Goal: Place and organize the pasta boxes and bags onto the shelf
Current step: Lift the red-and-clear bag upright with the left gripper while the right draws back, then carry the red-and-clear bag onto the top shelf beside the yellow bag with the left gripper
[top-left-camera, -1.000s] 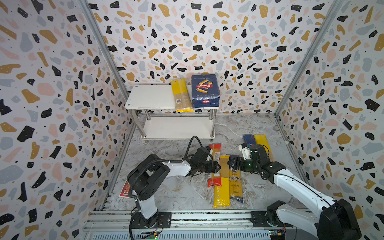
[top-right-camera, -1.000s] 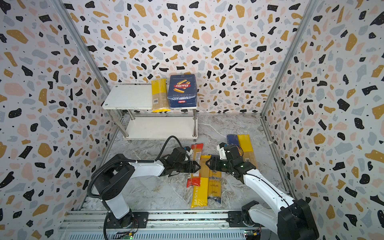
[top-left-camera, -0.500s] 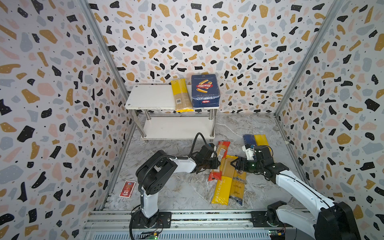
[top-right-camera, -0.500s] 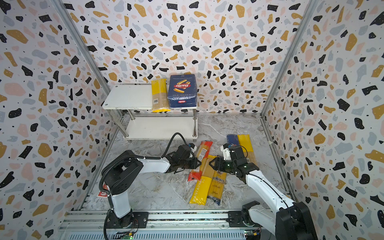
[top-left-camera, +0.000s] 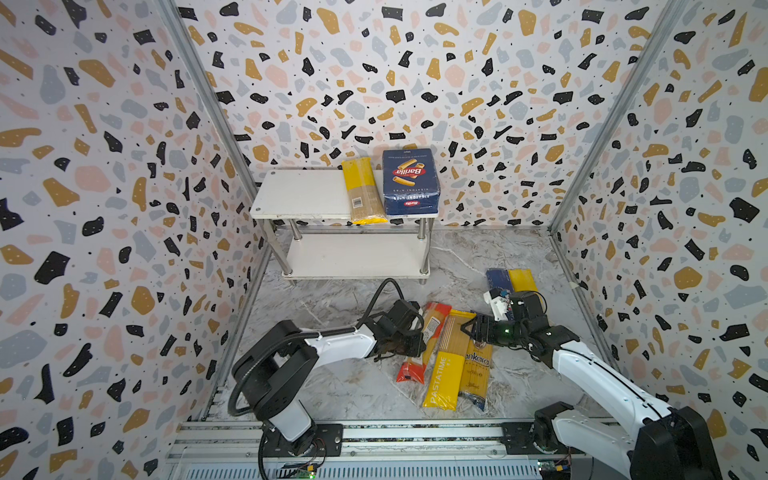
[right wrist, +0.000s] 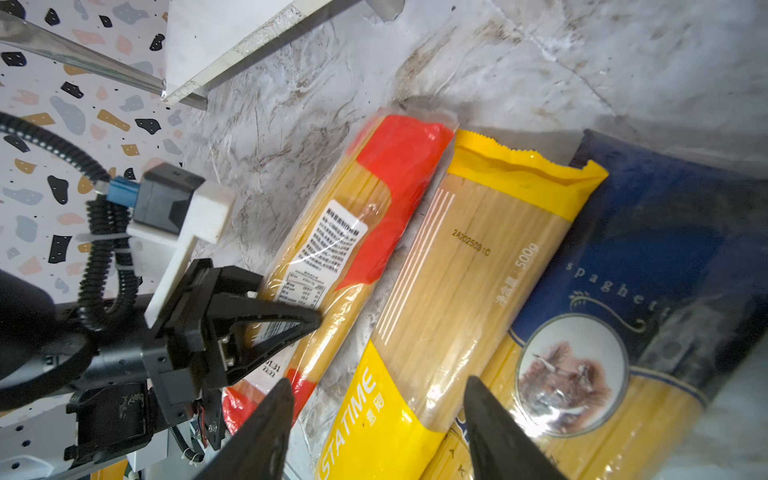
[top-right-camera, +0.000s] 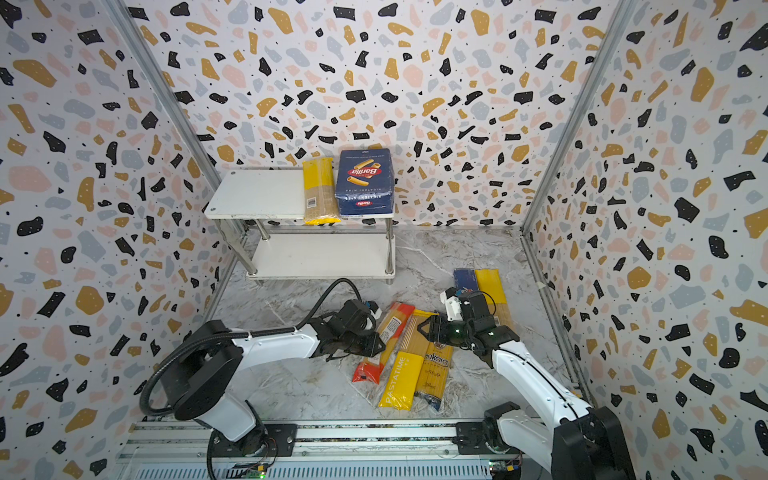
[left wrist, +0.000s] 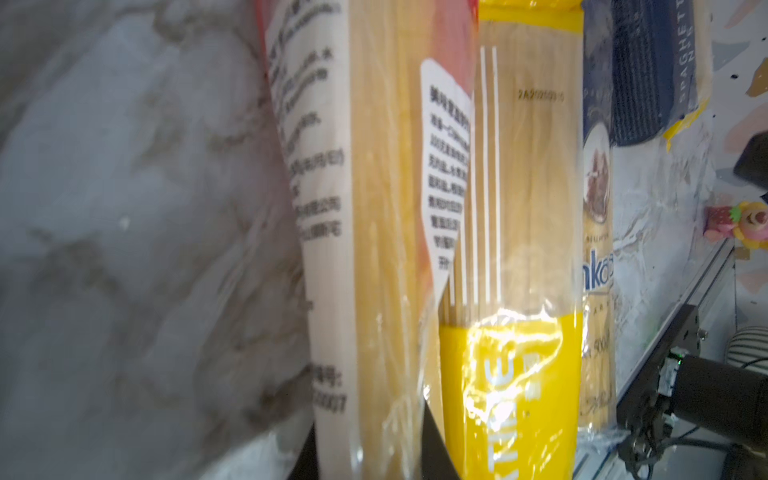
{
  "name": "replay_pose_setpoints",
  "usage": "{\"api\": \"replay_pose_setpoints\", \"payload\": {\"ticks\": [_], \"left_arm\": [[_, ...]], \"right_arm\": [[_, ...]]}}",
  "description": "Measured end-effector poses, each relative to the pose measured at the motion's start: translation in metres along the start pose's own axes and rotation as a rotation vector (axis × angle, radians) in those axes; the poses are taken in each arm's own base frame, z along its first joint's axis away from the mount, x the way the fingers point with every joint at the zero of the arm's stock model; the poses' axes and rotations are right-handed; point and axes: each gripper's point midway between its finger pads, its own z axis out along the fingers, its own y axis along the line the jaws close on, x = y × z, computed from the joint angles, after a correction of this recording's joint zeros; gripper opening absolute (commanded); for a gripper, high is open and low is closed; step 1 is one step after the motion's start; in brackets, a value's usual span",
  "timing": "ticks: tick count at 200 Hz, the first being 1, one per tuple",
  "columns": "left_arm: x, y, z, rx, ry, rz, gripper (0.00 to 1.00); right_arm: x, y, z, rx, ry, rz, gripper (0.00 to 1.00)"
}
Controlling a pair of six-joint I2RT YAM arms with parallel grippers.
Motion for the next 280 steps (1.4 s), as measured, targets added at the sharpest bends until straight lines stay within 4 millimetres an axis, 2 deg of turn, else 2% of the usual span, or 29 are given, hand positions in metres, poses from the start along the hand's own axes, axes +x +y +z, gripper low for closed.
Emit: {"api": "replay_pose_setpoints", "payload": {"ticks": [18,23,26,46,80,140,202,243,280], "left_arm": [[0.011,0.004,-0.019,-0.024,0.019,-0.01,0.0],[0.014,0.004,-0.025,-0.028,0.022,-0.012,0.0],[0.016,0.004,-0.029,-0.031,0.023,-0.014,0.0],[0.018,0.001,-0.054,-0.034,-0.001,-0.016,0.0],[0.006,-0.014,-0.096,0.004,-0.112,-0.012,0.0],[-0.009,-0.033,-0.164,0.03,-0.251,-0.018,0.0],[-0.051,-0.062,-0.259,0.007,-0.453,-0.004,0.0],[-0.07,-0.076,-0.322,-0.018,-0.585,0.008,0.0],[-0.091,-0.083,-0.366,-0.084,-0.676,0.022,0.0]], "right_arm": [[-0.002,0.007,-0.003,-0.016,0.0,-0.017,0.81],[-0.003,0.01,-0.005,-0.021,-0.002,-0.024,0.95],[-0.004,0.011,-0.005,-0.023,-0.004,-0.031,1.0],[-0.007,0.024,-0.011,-0.052,-0.018,-0.064,0.99],[-0.008,0.042,-0.021,-0.093,-0.038,-0.102,0.99],[-0.003,0.064,-0.023,-0.119,-0.015,-0.15,0.99],[-0.001,0.078,-0.018,-0.128,0.014,-0.181,0.99],[-0.003,0.084,-0.02,-0.137,0.012,-0.19,0.99],[-0.007,0.09,-0.023,-0.148,0.002,-0.2,0.99]]}}
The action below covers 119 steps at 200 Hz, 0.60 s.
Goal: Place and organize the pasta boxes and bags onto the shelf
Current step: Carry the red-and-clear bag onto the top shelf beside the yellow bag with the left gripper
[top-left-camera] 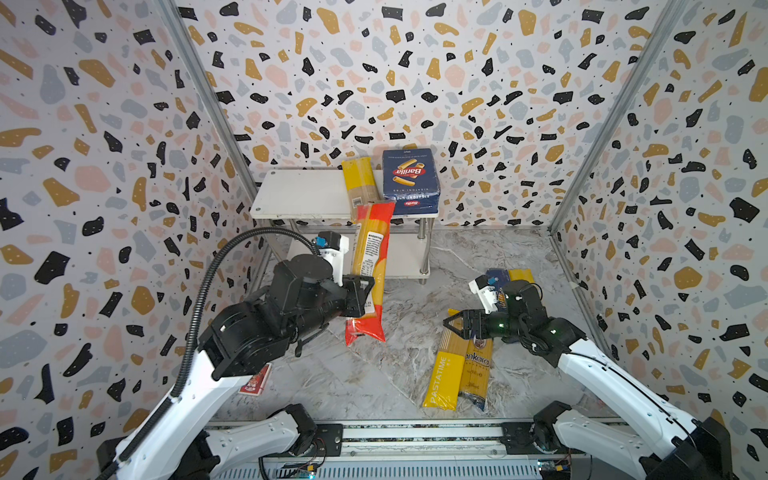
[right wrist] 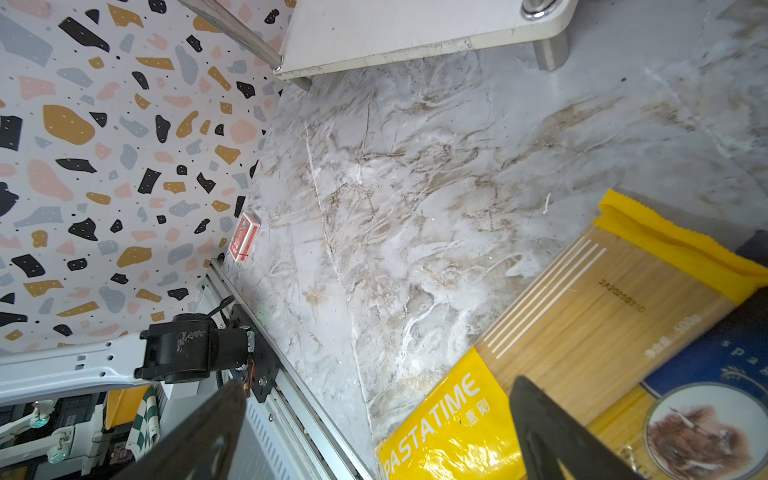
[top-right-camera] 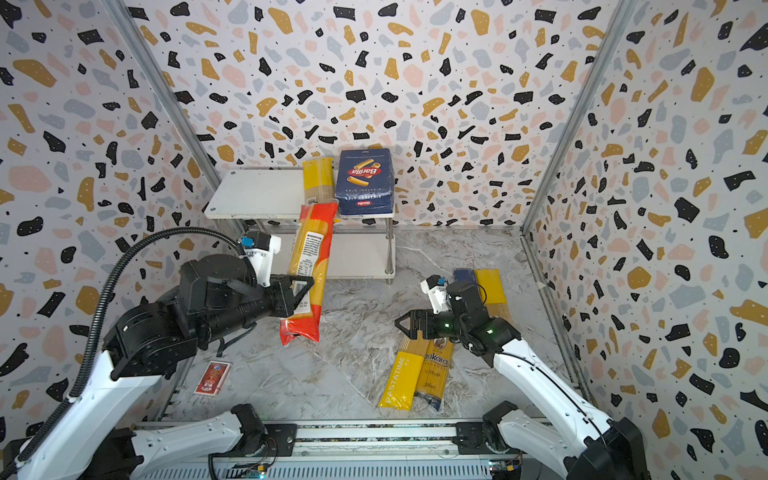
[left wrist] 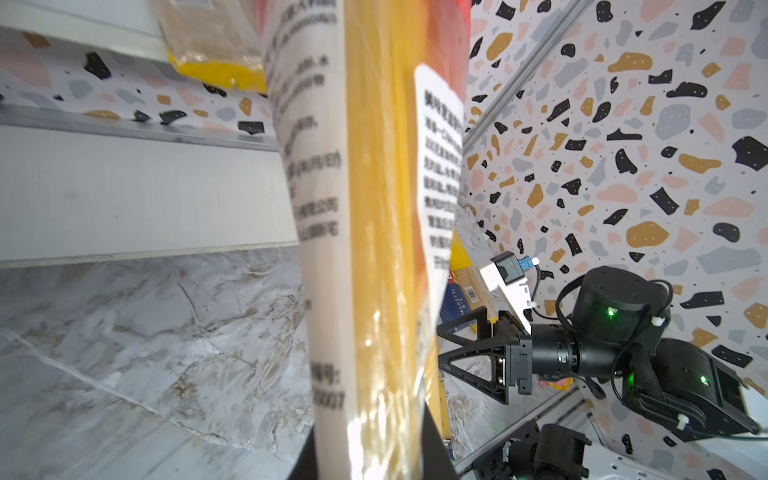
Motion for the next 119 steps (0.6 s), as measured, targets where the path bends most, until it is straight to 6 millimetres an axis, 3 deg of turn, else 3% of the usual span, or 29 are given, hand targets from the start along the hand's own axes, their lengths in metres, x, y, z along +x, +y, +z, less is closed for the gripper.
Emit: {"api": "replay_pose_setpoints", "payload": {"ticks": [34,61,79,119], "left_arm": [[-0.043,-0.006,-0.006,-0.075,-0.07,0.042,0.0],[-0.072,-0.004,0.0,-0.14,-0.112,0.06,0.0],[-0.088,0.014,0.009,-0.195,-0.124,0.04,0.0],[-0.113,0.082,0.036,-0.336,-0.102,-0.054,0.0]], "right_arm": [[0.001,0.001,0.0,-0.007,0.004,-0.002,0.99],[0.002,0.003,0.0,-0.016,0.009,-0.002,0.99],[0.002,0.003,0.0,-0.019,0.01,-0.004,0.99],[0.002,0.004,0.0,-0.021,0.011,-0.013,0.99]]}}
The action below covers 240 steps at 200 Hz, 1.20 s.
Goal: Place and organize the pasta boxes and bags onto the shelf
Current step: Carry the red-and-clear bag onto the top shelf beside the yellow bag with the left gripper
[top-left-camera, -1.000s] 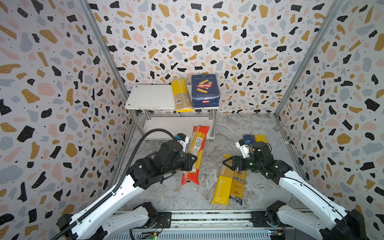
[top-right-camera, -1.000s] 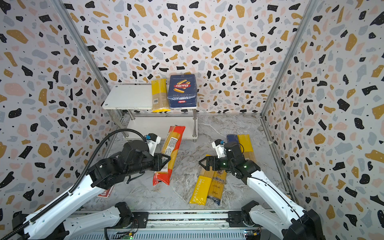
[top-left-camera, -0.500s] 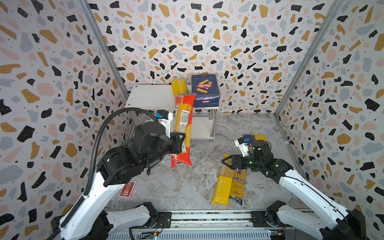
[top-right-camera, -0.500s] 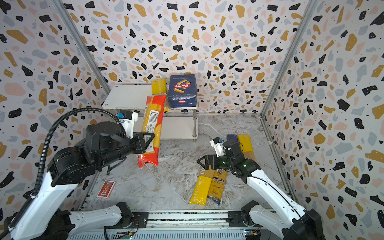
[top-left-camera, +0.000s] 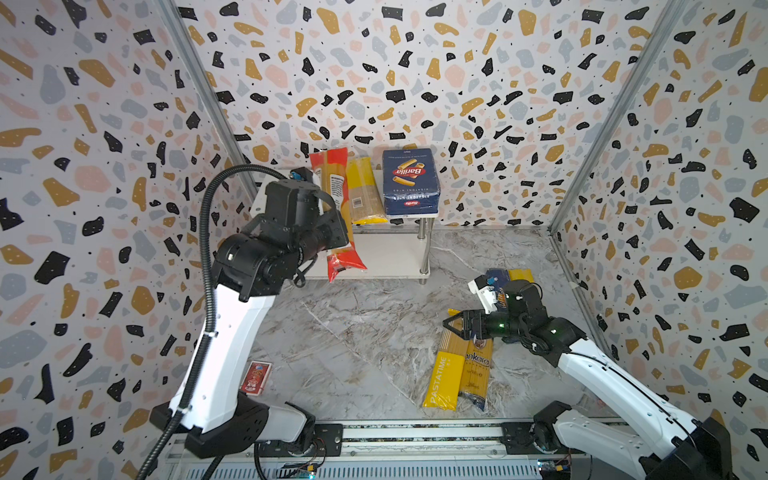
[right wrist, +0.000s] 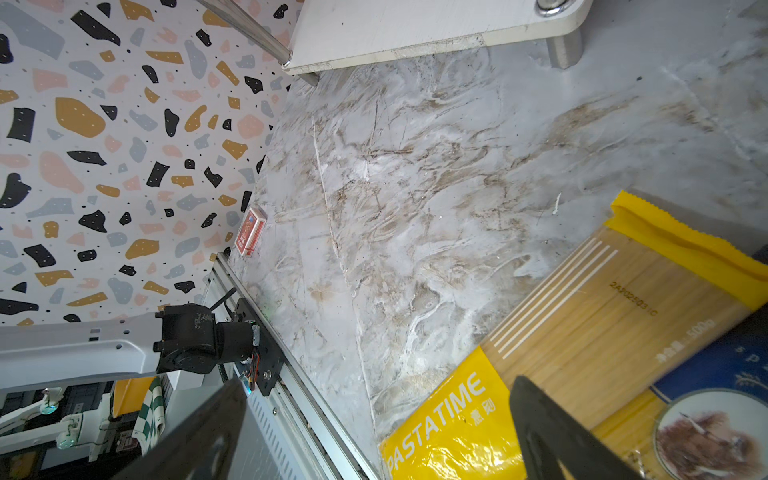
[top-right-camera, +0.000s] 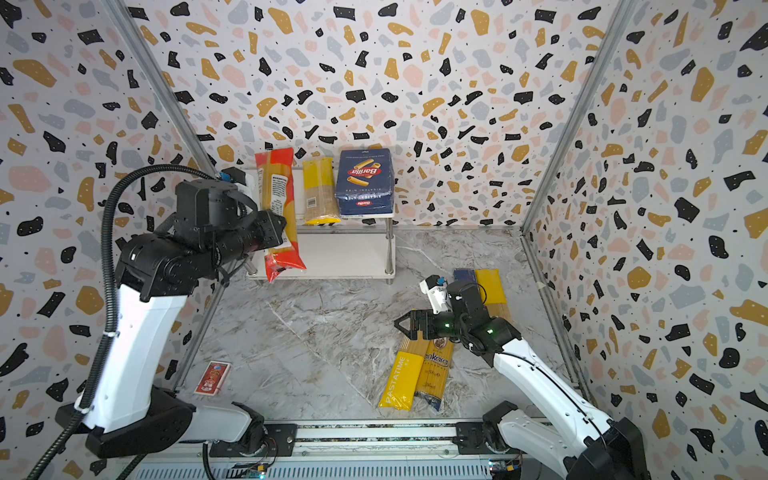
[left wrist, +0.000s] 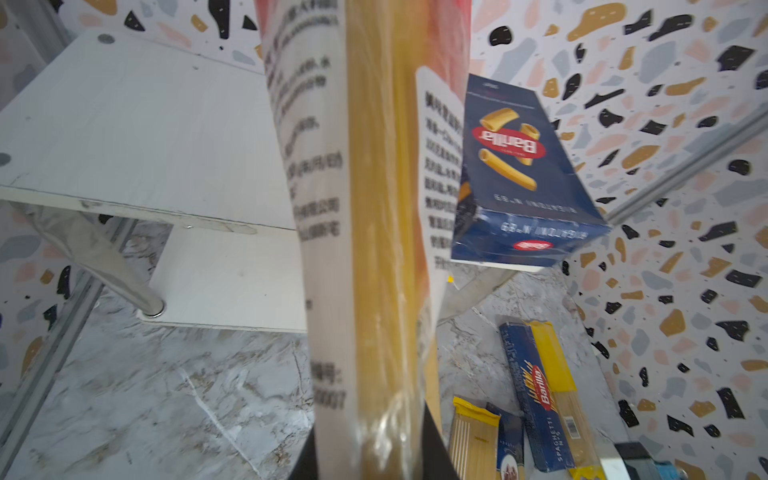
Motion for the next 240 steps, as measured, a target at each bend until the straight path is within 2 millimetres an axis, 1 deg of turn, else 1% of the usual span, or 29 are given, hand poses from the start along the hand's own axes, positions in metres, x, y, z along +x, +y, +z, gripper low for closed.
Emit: {"api": "replay_pose_setpoints", "payload": {"ticks": [14,46,70,112,143,161,175,212,236,240], "left_arm": [[-0.01,0.011,0.015,-0.024,0.012,-0.021,0.0],[-0.032,0.023,0.043,0.006,0.021,-0.061,0.0],[-0.038,0.033,0.063,0.03,0.038,-0.089,0.0],[-0.046,0.07,0.097,0.027,0.073,-0.156,0.0],[-0.057,0.087,0.118,0.045,0.073,-0.191,0.0],[-0.063,0.089,0.128,0.078,0.066,-0.203,0.0],[-0.065,0.087,0.136,0.109,0.067,-0.213,0.0],[-0.063,0.08,0.155,0.181,0.091,-0.237,0.0],[-0.065,0.075,0.16,0.219,0.086,-0.251,0.0],[-0.065,0.074,0.161,0.223,0.084,-0.251,0.03]], "right_arm": [[0.0,0.0,0.0,0.0,0.0,-0.004,0.99],[-0.001,-0.003,0.001,0.005,0.002,-0.005,0.99],[-0.001,-0.008,0.003,0.014,0.008,0.004,0.99],[-0.002,-0.013,0.005,0.022,0.011,0.014,0.99],[-0.003,-0.019,0.009,0.03,0.019,0.025,0.99],[-0.004,-0.021,0.011,0.033,0.019,0.029,0.99],[-0.005,-0.025,0.012,0.037,0.019,0.035,0.99],[-0.006,-0.034,0.019,0.051,0.028,0.056,0.99],[-0.006,-0.037,0.02,0.053,0.032,0.063,0.99],[-0.006,-0.037,0.02,0.053,0.031,0.063,0.99]]}}
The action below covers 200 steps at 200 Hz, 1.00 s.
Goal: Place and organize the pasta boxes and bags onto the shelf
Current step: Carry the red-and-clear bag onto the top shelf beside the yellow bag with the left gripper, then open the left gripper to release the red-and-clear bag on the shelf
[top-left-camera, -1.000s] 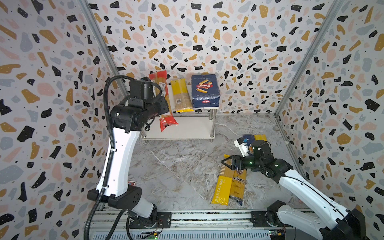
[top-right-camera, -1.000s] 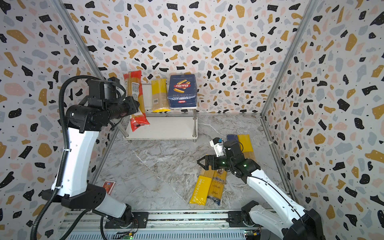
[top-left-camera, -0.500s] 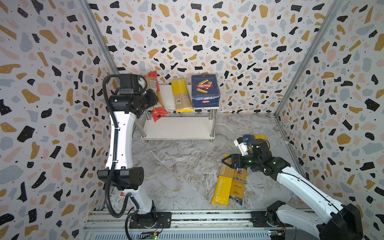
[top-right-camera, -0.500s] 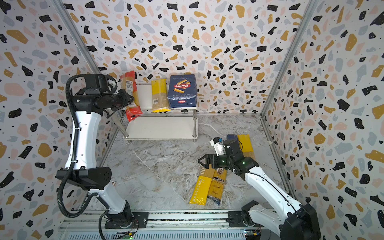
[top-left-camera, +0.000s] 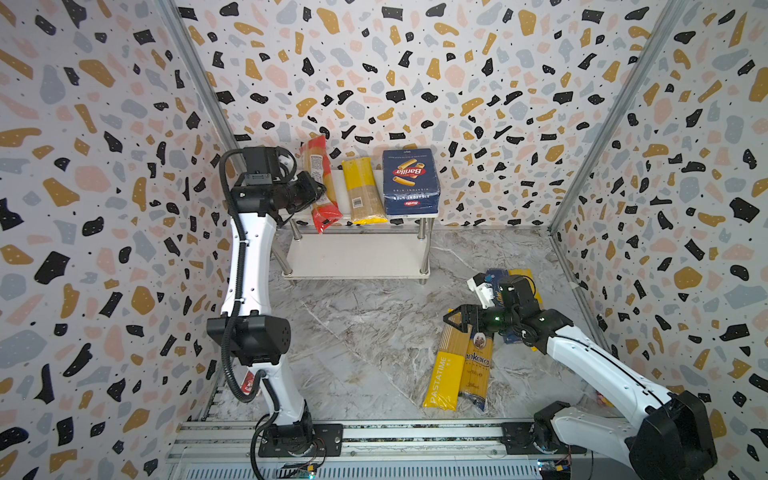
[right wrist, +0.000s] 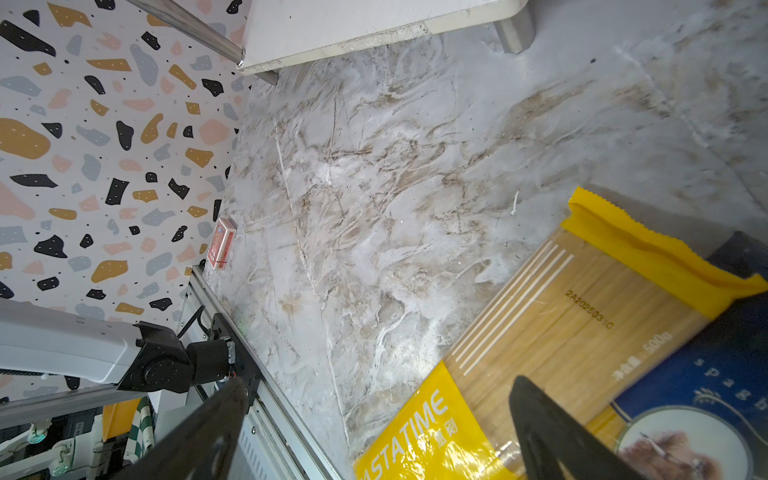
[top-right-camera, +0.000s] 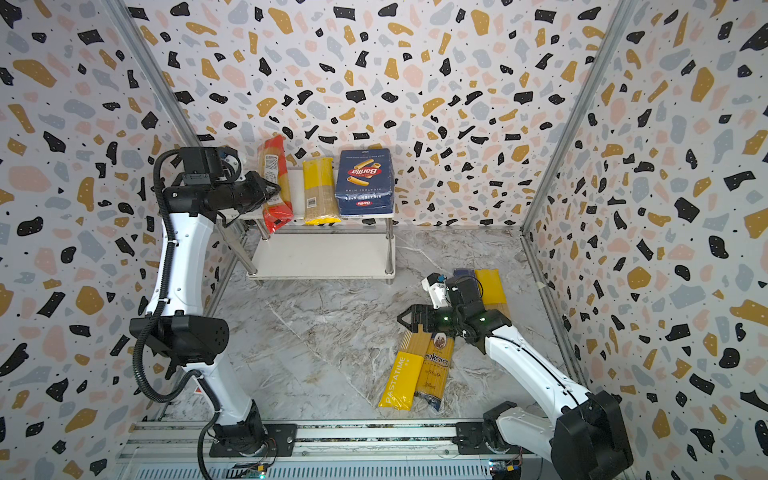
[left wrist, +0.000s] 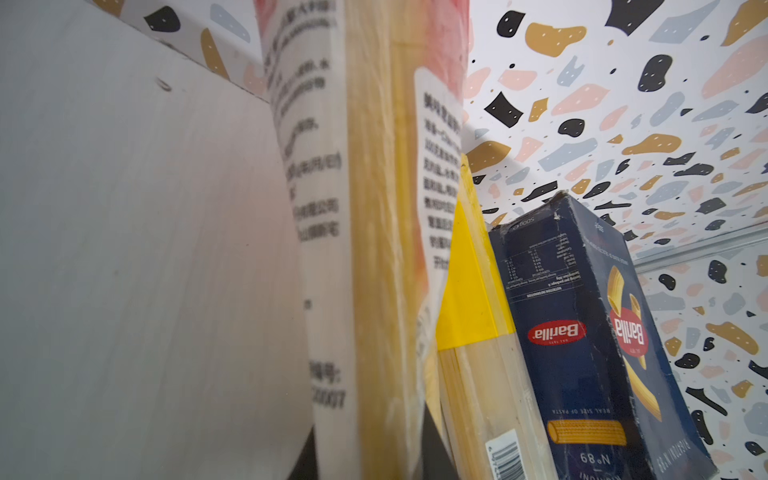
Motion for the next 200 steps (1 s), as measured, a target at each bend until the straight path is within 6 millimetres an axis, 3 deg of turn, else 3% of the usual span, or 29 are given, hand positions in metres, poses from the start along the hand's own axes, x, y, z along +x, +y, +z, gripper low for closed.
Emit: {"api": "replay_pose_setpoints", "payload": {"ticks": [49,70,96,138,174,200], "left_arm": [[0.002,-0.002,0.003,0.029,-0.006,-0.017,0.07],[0.002,-0.002,0.003,0.031,-0.009,-0.018,0.16],[0.002,-0.002,0.002,0.03,-0.011,-0.018,0.19],[0.011,0.001,-0.002,0.02,0.002,-0.028,0.31],[0.006,-0.003,-0.003,0.034,-0.016,-0.004,0.53],[-0.002,-0.012,-0.014,0.054,-0.053,0.022,0.56]], "right_arm": [[-0.002,0.0,-0.001,-0.027,-0.007,0.004,0.99],[0.0,-0.003,0.0,-0.036,-0.005,0.013,0.99],[-0.001,-0.001,-0.001,-0.056,-0.008,0.012,0.99],[-0.003,0.0,-0.002,-0.072,-0.013,0.007,0.99],[0.002,-0.001,-0.002,-0.078,0.0,0.014,0.99],[0.001,0.0,-0.004,-0.08,-0.008,0.011,0.99]]}}
